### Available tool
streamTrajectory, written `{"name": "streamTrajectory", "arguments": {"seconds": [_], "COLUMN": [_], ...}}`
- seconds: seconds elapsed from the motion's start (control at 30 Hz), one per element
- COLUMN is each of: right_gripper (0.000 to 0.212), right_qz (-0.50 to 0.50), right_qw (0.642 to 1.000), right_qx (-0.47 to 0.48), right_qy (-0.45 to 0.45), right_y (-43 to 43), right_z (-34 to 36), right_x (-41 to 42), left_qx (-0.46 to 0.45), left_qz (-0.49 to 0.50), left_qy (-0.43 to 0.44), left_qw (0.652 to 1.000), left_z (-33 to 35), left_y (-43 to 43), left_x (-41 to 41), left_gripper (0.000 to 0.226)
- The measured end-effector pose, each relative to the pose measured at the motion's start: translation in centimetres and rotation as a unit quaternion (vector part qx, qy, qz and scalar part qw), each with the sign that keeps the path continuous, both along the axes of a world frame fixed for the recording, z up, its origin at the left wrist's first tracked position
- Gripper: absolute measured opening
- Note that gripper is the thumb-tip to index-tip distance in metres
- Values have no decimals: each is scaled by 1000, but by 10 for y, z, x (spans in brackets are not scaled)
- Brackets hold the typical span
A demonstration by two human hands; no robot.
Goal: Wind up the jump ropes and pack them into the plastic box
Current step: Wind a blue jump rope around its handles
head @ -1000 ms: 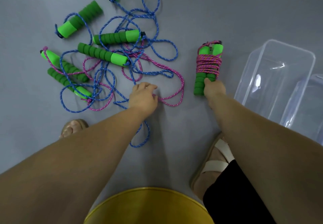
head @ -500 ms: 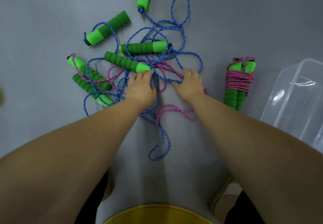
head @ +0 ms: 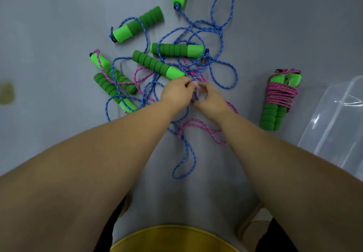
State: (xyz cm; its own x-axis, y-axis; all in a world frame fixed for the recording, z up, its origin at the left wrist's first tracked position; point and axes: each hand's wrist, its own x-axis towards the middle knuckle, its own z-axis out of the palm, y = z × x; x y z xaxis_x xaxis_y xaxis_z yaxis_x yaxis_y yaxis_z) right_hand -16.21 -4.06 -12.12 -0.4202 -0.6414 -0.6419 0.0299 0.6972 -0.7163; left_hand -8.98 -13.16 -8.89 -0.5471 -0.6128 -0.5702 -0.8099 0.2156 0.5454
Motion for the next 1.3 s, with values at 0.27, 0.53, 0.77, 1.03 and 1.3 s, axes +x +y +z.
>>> {"name": "streamTrajectory", "arguments": {"seconds": [0.27, 0.53, 0.77, 1.03, 1.3], "right_gripper": [23, 33, 42, 36, 38], "right_qz": [123, 223, -37, -365, 35], "right_qw": [990, 951, 972, 892, 987], "right_qx": [49, -89, -232, -252, -117], "right_qy": [-54, 195, 27, -84, -102], "right_y": [9, 27, 75, 159, 165], "right_z": [92, 294, 388, 432, 413], "right_x": [-21, -33, -10, -8, 98], "left_qx": [139, 67, 93, 20, 248], "left_qz": [142, 40, -161, -95, 45], "left_qy": [151, 144, 173, 207, 262], "left_qw": [968, 987, 967, 974, 932], "left_z": [84, 213, 314, 368, 424], "left_y": [-10, 2, 49, 72, 130], "left_x": [-10, 14, 55, 101, 89], "left_gripper": [22, 40, 21, 30, 29]}}
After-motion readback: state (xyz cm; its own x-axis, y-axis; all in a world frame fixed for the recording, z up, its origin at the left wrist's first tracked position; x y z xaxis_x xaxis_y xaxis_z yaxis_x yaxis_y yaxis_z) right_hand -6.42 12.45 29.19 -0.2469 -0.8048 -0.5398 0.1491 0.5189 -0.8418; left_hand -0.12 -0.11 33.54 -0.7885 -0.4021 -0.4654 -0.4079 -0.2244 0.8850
